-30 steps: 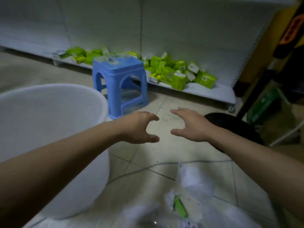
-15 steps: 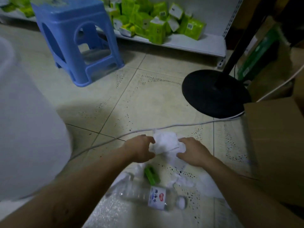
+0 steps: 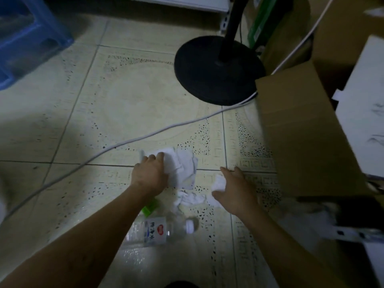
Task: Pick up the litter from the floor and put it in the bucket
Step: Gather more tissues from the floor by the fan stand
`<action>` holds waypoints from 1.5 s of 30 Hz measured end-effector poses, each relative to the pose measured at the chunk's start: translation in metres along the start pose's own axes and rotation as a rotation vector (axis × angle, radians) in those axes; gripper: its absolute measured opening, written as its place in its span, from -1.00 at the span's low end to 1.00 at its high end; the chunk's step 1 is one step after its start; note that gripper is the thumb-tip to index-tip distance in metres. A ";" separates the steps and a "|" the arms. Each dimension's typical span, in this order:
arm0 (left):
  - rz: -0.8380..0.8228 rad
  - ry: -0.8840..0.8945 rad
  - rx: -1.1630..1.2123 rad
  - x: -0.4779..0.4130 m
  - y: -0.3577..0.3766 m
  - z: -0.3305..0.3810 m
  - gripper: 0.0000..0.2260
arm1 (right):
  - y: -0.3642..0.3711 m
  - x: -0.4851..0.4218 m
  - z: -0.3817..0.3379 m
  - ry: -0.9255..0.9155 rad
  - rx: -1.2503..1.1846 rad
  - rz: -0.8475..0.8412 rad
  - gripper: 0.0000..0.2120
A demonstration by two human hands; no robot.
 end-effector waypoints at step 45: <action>0.687 -0.176 0.059 0.133 -0.313 -0.161 -0.87 | -0.175 0.086 -0.331 -0.922 -0.853 -0.002 -0.63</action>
Point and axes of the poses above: each hand's wrist, its own x-axis away from the middle knuckle, its own y-axis out of the palm, z = x × y, the point moved 2 cm from there along -x, towards the middle knuckle, and after that the axes turned 6 degrees about y, right-handed, at the moved point
